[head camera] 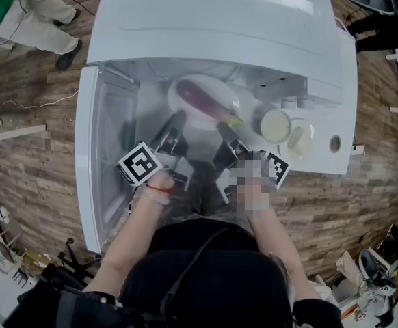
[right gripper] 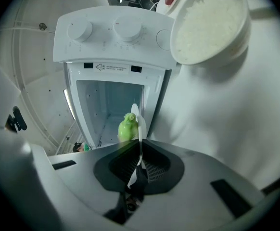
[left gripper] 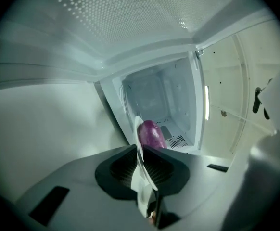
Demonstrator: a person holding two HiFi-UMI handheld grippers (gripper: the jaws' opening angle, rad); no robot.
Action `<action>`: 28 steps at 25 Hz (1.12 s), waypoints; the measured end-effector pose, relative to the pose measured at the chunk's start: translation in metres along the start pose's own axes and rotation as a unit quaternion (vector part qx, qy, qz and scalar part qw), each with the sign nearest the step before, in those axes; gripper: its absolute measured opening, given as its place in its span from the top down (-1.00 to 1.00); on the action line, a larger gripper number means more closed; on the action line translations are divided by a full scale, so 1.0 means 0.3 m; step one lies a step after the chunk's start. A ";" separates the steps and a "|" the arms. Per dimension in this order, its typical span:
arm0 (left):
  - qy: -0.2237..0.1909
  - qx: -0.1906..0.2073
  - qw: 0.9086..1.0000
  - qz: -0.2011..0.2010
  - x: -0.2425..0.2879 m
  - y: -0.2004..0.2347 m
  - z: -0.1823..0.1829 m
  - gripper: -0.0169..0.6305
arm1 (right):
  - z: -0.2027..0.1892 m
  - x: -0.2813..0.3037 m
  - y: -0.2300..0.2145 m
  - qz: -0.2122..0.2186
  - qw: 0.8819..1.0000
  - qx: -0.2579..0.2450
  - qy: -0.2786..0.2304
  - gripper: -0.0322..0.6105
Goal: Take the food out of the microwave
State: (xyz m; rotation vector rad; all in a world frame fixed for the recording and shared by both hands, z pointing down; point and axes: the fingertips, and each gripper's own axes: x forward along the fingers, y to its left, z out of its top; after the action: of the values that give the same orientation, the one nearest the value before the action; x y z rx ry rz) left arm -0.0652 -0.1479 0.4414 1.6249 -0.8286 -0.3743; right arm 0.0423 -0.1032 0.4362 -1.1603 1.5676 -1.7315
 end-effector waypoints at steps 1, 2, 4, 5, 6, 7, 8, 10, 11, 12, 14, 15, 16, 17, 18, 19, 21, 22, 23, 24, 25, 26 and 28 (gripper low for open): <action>0.000 0.000 1.000 0.000 -0.008 0.002 -0.008 0.80 | -0.005 -0.008 -0.004 -0.001 1.000 -0.001 0.000 0.80; 0.001 0.000 1.000 0.000 -0.015 0.004 -0.017 0.80 | -0.010 -0.017 -0.007 -0.002 1.000 -0.001 0.001 0.80; 0.002 0.001 1.000 0.000 -0.031 0.005 -0.034 0.80 | -0.022 -0.034 -0.013 -0.001 1.000 -0.002 0.001 0.80; 0.002 0.002 1.000 -0.001 -0.039 0.005 -0.041 0.80 | -0.029 -0.043 -0.014 0.000 1.000 -0.001 0.001 0.80; 0.001 0.003 1.000 -0.001 -0.047 0.004 -0.048 0.80 | -0.036 -0.052 -0.016 0.001 1.000 0.000 0.001 0.80; 0.001 0.003 1.000 -0.001 -0.054 0.002 -0.055 0.80 | -0.042 -0.060 -0.018 0.001 1.000 0.001 0.001 0.80; 0.000 0.003 1.000 0.000 -0.061 0.001 -0.062 0.80 | -0.047 -0.069 -0.021 0.001 1.000 0.001 0.001 0.80; 0.000 0.001 1.000 0.002 -0.075 0.006 -0.077 0.80 | -0.056 -0.083 -0.029 0.001 1.000 0.001 0.003 0.80; -0.001 -0.002 1.000 0.005 -0.082 0.011 -0.085 0.80 | -0.060 -0.089 -0.032 0.001 1.000 0.001 0.004 0.80; -0.002 -0.004 1.000 0.008 -0.089 0.014 -0.092 0.80 | -0.064 -0.095 -0.035 0.001 1.000 0.000 0.006 0.80; -0.005 0.001 1.000 0.005 -0.103 0.009 -0.098 0.81 | -0.075 -0.105 -0.038 0.001 1.000 -0.002 0.010 0.80; -0.006 0.003 1.000 0.005 -0.111 0.007 -0.101 0.80 | -0.081 -0.110 -0.038 0.002 1.000 -0.002 0.012 0.80; -0.007 0.004 1.000 0.005 -0.119 0.006 -0.105 0.80 | -0.086 -0.115 -0.039 0.002 1.000 -0.003 0.013 0.80; -0.009 0.003 1.000 0.005 -0.124 0.006 -0.110 0.81 | -0.089 -0.121 -0.040 0.002 1.000 -0.002 0.014 0.80; -0.010 0.003 1.000 0.006 -0.128 0.006 -0.116 0.80 | -0.092 -0.127 -0.042 0.002 1.000 -0.002 0.015 0.80; -0.011 0.002 1.000 0.006 -0.132 0.005 -0.123 0.81 | -0.093 -0.134 -0.043 0.002 1.000 -0.001 0.016 0.80; -0.014 -0.001 1.000 0.007 -0.139 0.001 -0.139 0.81 | -0.094 -0.149 -0.045 0.001 1.000 0.000 0.018 0.80; -0.016 -0.006 1.000 0.007 -0.142 0.000 -0.148 0.81 | -0.094 -0.157 -0.046 0.000 1.000 -0.001 0.019 0.80; -0.017 -0.014 1.000 0.007 -0.143 -0.001 -0.156 0.81 | -0.093 -0.164 -0.047 -0.002 1.000 -0.002 0.020 0.80; -0.018 -0.019 1.000 0.007 -0.144 -0.002 -0.163 0.81 | -0.091 -0.170 -0.047 -0.004 1.000 -0.003 0.021 0.80; -0.017 -0.017 1.000 0.007 -0.145 -0.004 -0.167 0.81 | -0.090 -0.175 -0.046 -0.004 1.000 -0.004 0.023 0.80; -0.016 -0.012 1.000 0.008 -0.147 -0.005 -0.171 0.81 | -0.091 -0.180 -0.047 -0.004 1.000 -0.003 0.023 0.80; -0.016 -0.008 1.000 0.009 -0.151 -0.001 -0.184 0.81 | -0.094 -0.191 -0.058 -0.006 1.000 0.000 0.024 0.80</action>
State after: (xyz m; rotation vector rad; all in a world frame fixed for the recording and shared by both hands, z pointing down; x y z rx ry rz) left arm -0.0605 -0.0766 0.4449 1.5993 -0.8626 -0.3945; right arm 0.0492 -0.0375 0.4402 -1.1380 1.5909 -1.7786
